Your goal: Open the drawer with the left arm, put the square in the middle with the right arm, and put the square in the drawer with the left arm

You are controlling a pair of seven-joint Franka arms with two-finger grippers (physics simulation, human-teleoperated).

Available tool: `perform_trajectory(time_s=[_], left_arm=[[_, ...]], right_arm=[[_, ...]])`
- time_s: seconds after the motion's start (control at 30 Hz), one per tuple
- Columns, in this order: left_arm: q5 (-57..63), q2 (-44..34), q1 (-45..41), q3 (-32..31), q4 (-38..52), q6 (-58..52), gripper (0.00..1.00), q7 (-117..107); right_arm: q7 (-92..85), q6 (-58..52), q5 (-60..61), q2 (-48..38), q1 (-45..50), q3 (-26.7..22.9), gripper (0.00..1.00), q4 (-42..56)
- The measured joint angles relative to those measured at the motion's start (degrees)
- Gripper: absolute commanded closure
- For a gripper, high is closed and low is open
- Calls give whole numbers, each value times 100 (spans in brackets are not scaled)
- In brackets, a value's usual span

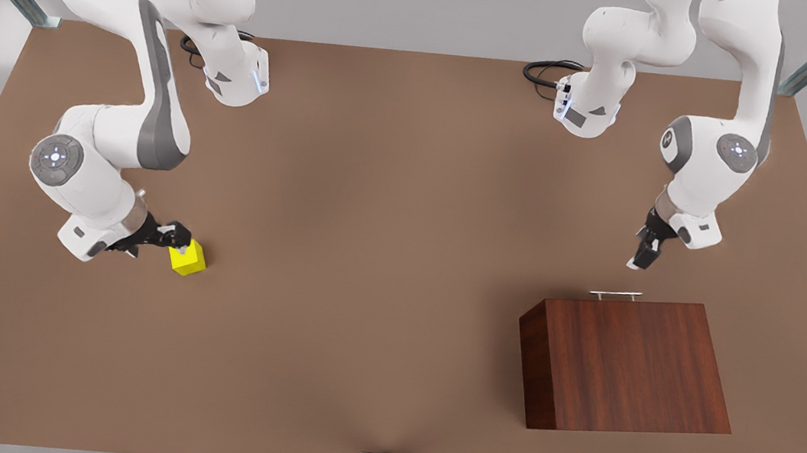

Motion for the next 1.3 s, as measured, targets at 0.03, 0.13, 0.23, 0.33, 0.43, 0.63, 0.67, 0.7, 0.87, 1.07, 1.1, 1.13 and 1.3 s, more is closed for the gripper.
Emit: perform_trajectory(time_s=[0.03, 0.13, 0.23, 0.33, 0.43, 0.63, 0.67, 0.7, 0.87, 1.07, 1.1, 1.13, 1.3], left_arm=[[-19, 10, 11, 7, -65, 58, 0, -39], [-58, 36, 13, 9, -60, 52, 0, -1299], [-59, 57, 96, 9, -60, 49, 0, -1663], [-28, 92, 102, 9, -369, 982, 0, -1584], [38, 211, 101, 9, -526, 1445, 0, -1575], [114, 567, 102, 9, -499, 1799, 0, -1575], [118, 610, 102, 9, -491, 1874, 0, -1583], [122, 615, 102, 9, -491, 1905, 0, -1584], [128, 825, 100, 11, -491, 2267, 0, -1584], [126, 952, 108, 6, -371, 2267, 0, -1584], [125, 966, 108, 7, -359, 2275, 0, -1584], [125, 987, 110, 7, -354, 2276, 0, -1584], [118, 1010, 120, 8, -236, 2264, 0, -1645]], right_arm=[[1, 369, 0, 90, 14, 33, 0, -212], [1, 1064, 0, 178, -98, 281, 0, -732], [-42, 1147, 0, 130, -218, 382, 0, -1186], [-69, 1191, 5, 138, -358, 391, 0, -1318], [-173, 1868, 0, 212, -434, 391, 0, -1574], [-306, 2024, 0, 300, -451, 391, 0, -1673], [-311, 2084, 0, 323, -450, 391, 0, -1708], [-315, 2096, 0, 348, -451, 391, 0, -1714], [-851, 2141, -36, 480, -483, 391, 0, -1844], [-2080, 2223, -22, 538, -732, 383, 0, -1846], [-2077, 2220, -1, 538, -723, 383, 0, -1846], [-2066, 2206, 6, 538, -723, 382, 0, -1869], [-1937, 2011, 25, 532, -724, 383, 0, -1942]])
